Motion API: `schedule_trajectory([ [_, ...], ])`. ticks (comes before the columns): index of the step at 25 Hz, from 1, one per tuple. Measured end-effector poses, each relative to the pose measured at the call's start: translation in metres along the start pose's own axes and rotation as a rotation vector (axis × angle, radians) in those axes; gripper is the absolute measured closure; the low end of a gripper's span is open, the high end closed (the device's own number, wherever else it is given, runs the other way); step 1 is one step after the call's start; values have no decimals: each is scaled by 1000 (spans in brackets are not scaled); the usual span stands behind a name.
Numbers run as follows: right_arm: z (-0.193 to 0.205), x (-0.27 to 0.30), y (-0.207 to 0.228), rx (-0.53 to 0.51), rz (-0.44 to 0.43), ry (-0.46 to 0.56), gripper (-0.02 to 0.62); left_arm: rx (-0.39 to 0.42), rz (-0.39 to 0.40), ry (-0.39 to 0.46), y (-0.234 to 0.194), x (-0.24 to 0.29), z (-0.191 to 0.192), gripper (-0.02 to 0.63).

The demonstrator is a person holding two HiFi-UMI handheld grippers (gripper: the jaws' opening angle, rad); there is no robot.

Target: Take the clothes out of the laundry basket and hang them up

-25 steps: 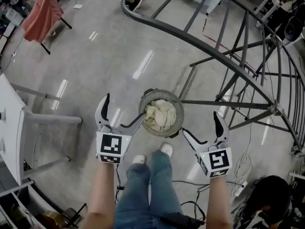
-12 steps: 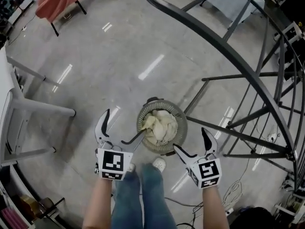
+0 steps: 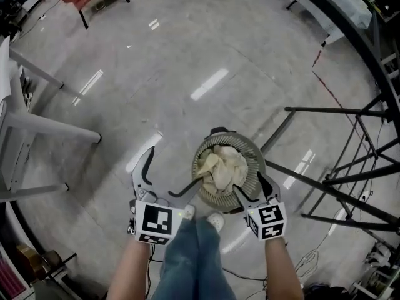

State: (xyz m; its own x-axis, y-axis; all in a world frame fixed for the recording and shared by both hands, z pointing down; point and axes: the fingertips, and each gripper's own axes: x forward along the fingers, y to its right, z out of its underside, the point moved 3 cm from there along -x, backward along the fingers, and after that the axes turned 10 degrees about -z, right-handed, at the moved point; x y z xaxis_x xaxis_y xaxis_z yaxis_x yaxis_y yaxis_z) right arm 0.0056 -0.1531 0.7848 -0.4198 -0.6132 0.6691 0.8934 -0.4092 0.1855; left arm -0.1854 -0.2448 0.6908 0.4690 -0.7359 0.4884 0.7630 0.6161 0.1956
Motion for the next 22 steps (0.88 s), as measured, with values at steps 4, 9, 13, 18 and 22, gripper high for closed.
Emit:
schedule_trajectory([
  [4, 20, 44, 12, -3, -2, -61, 270, -18, -8, -16, -11, 20, 28, 38],
  [9, 55, 98, 23, -28, -26, -151, 283, -35, 4, -29, -18, 39, 60, 38],
  [13, 85, 137, 32, -77, -52, -238, 301, -24, 17, -19, -20, 55, 78, 38],
  [18, 119, 184, 49, -100, -63, -317, 334, -8, 30, -10, -19, 77, 103, 38],
  [22, 144, 213, 62, -128, -87, -378, 355, 20, 43, -4, -14, 95, 120, 38],
])
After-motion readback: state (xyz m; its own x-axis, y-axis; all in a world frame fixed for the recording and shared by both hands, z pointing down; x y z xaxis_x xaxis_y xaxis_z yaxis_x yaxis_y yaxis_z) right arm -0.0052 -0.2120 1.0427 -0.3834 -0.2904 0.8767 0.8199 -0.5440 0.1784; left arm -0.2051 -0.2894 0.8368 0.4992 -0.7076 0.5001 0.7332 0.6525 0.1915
